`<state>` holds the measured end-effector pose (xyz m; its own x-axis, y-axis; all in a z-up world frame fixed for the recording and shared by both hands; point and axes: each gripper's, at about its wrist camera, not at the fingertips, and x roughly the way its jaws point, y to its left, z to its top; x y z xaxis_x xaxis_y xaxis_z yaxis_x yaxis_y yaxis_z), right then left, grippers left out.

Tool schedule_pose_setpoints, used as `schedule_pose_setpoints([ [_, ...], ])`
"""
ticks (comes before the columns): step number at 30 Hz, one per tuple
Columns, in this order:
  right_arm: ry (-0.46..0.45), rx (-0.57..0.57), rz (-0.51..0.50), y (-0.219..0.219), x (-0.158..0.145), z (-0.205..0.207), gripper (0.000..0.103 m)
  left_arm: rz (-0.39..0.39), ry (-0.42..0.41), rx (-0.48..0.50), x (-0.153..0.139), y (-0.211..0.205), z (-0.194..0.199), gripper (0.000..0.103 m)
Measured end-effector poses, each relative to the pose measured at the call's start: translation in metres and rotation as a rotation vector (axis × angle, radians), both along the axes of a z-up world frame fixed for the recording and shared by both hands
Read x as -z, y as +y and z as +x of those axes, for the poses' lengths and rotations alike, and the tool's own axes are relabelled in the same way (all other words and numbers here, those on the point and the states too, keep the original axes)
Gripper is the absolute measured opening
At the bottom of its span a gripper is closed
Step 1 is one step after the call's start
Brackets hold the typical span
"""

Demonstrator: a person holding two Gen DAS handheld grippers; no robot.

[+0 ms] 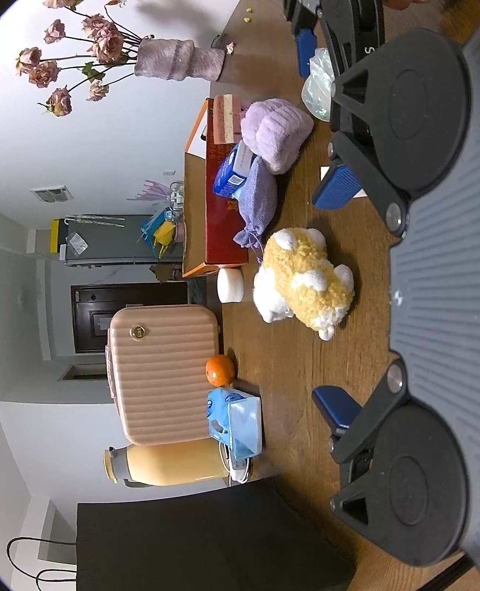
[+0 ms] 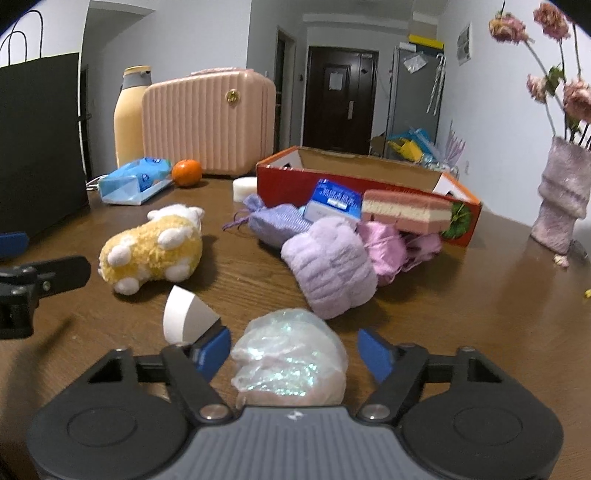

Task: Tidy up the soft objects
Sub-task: 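Reach the right gripper to the white plastic-wrapped bundle and close on it, then grasp the yellow-white plush toy with the left gripper while the right gripper holds the bundle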

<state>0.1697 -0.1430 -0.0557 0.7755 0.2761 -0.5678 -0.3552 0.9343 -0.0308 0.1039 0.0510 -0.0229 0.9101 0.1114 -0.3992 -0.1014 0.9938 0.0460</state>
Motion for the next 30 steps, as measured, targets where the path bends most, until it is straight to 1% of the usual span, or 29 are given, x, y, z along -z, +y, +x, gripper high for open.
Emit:
schedule_pose_setpoints([
  [2,0.021,-0.005,0.013,-0.001,0.003,0.003,0.059,0.0,0.007,-0.001,0.001,0.0,0.002,0.103],
  [5,0.034,-0.013,0.038,-0.004,0.004,0.005,0.05,0.003,0.018,-0.002,0.002,-0.001,0.004,0.103],
  [8,0.024,-0.023,0.058,-0.005,0.003,0.004,0.044,0.005,0.023,-0.004,0.003,-0.001,0.006,0.103],
  [13,0.009,-0.016,0.083,-0.01,0.001,0.002,0.043,0.016,0.032,-0.002,0.004,-0.003,0.009,0.103],
  [23,-0.019,0.04,0.128,-0.025,-0.005,0.005,0.043,0.076,0.044,-0.002,-0.004,-0.004,0.034,0.103],
  [30,-0.038,0.093,0.149,-0.037,-0.007,0.007,0.043,0.061,0.08,0.003,-0.005,0.001,0.057,0.103],
])
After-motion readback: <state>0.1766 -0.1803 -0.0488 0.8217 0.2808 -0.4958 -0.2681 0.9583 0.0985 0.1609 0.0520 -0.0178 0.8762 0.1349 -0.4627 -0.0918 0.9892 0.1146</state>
